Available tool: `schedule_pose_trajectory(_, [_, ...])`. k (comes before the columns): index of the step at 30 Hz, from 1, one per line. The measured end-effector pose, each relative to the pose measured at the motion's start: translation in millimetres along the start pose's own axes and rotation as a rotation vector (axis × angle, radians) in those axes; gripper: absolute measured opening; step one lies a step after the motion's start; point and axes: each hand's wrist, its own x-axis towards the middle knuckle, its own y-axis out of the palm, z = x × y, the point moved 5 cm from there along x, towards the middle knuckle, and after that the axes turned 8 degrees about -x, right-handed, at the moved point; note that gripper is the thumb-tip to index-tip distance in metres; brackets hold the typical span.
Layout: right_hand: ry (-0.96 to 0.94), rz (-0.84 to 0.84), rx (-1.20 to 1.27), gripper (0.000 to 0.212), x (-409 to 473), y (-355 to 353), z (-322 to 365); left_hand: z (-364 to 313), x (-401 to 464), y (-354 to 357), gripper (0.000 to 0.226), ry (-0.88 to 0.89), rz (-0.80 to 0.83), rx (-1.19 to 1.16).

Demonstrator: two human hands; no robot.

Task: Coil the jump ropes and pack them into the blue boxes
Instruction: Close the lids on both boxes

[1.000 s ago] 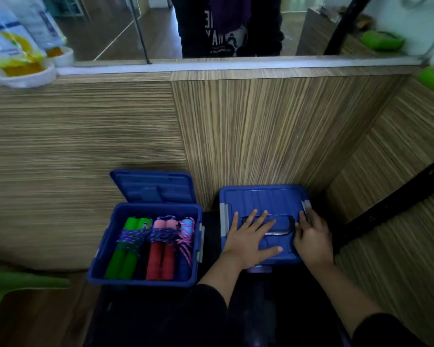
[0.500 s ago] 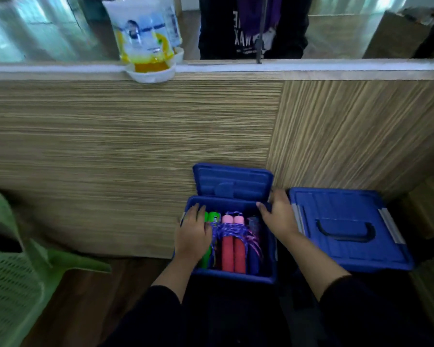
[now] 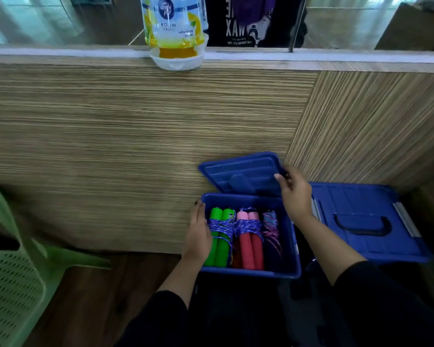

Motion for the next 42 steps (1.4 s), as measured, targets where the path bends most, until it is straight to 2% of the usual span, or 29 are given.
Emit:
schedule_pose_trajectory(6, [-0.371, -0.061, -0.185, 0.017, -21, -24, 36, 1, -9, 1, 0.053, -0.098, 0.019, -0.099])
schedule_pose_trajectory(10, [-0.657, -0.151, -0.416, 0.016, -47, -33, 58, 0, -12, -6, 0.043, -0.117, -0.004, -0.189])
schedule_pose_trajectory(12, [-0.812, -0.110, -0.511, 0.015, -69, -27, 61, 6, -13, -13, 0.037, -0.180, -0.032, -0.266])
schedule_pose_trajectory(14, [-0.934, -0.007, -0.558, 0.016, -92, -14, 55, 22, -10, -15, 0.032, -0.343, -0.019, -0.420])
schedule_pose_trajectory(16, [-0.974, 0.107, -0.559, 0.018, -114, 2, 45, 32, -10, -17, 0.025, -0.452, -0.016, -0.566])
schedule_pose_trajectory(20, [-0.900, 0.330, -0.630, 0.027, -143, 35, 26, 29, -8, -24, 0.028, -0.548, 0.007, -0.653])
schedule_pose_trajectory(24, [-0.815, 0.501, -0.720, 0.036, -154, 54, 14, 25, -7, -24, 0.026, -0.564, 0.018, -0.694])
schedule_pose_trajectory(32, [-0.818, 0.382, -0.559, 0.044, -130, 50, 35, 28, -8, -27, 0.026, -0.625, 0.044, -0.649])
schedule_pose_trajectory(33, [-0.746, 0.385, -0.580, 0.051, -123, 52, 35, 27, -9, -26, 0.024, -0.633, 0.046, -0.656])
schedule_pose_trajectory(37, [-0.409, 0.536, -0.788, 0.105, -112, 57, 22, 25, -8, -26, 0.022, -0.667, 0.050, -0.664])
schedule_pose_trajectory(42, [-0.206, 0.640, -0.750, 0.123, -120, 66, 10, 31, -5, -28, 0.026, -0.660, 0.012, -0.611])
